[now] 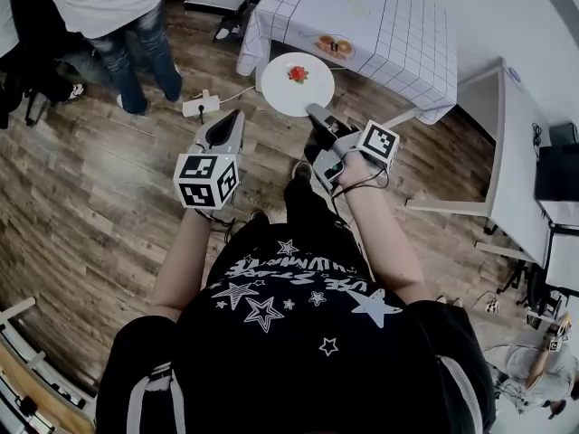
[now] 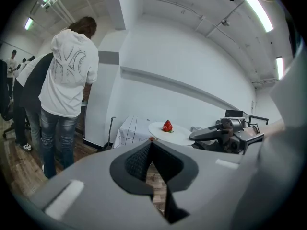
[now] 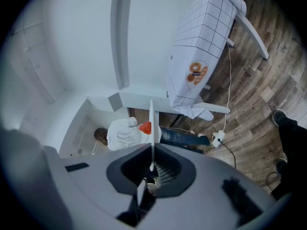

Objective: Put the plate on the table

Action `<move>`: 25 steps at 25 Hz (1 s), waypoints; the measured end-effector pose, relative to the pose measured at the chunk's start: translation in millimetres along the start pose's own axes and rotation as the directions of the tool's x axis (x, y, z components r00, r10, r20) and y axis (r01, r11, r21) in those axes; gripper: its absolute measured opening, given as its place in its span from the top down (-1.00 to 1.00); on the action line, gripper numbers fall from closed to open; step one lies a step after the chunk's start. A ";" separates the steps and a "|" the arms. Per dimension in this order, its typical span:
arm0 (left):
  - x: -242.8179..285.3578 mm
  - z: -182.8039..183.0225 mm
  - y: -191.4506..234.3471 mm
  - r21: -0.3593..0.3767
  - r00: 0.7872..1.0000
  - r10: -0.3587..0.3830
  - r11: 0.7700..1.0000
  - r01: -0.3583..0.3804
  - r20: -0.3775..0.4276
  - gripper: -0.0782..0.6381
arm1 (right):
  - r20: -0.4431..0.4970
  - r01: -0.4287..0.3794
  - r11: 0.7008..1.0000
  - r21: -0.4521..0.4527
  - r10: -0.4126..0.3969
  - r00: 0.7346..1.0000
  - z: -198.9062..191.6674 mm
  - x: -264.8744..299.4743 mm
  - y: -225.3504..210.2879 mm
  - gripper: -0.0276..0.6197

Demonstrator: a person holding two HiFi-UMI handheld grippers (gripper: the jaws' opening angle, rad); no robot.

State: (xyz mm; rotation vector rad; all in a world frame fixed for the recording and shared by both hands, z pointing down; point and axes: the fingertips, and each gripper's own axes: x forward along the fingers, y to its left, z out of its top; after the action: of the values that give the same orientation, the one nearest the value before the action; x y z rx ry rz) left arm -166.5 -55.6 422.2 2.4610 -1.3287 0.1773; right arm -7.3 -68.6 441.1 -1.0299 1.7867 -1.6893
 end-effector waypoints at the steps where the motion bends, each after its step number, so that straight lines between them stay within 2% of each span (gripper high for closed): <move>1: -2.0 1.2 -1.3 -0.003 1.000 0.003 1.000 -0.003 -0.002 0.76 | -0.001 0.000 1.000 0.001 0.000 1.000 0.3 -1.2 2.1 0.84; 4: -0.7 6.0 1.1 -0.010 1.000 0.016 1.000 -0.016 -0.004 0.76 | -0.013 0.000 1.000 0.003 0.000 1.000 4.9 4.4 5.8 0.84; 13: 48.7 14.8 36.0 -0.005 0.999 0.044 0.999 -0.044 -0.020 0.76 | -0.028 -0.031 0.999 0.015 0.031 0.999 53.1 67.9 0.0 0.84; 21: 124.4 37.2 39.7 0.024 0.999 0.039 0.999 -0.038 -0.035 0.76 | -0.045 -0.026 0.999 0.025 0.027 0.999 115.2 102.9 -12.7 0.84; 25: 132.0 21.8 39.7 0.027 0.999 0.038 0.999 -0.037 -0.037 0.76 | -0.046 -0.042 0.999 0.024 0.043 0.998 116.9 105.3 -24.8 0.84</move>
State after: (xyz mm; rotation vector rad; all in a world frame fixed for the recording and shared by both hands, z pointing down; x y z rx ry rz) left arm -127.2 -187.4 446.2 2.4428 -1.3659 0.2508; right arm 23.7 -222.8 466.5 -0.9433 1.8013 -1.7176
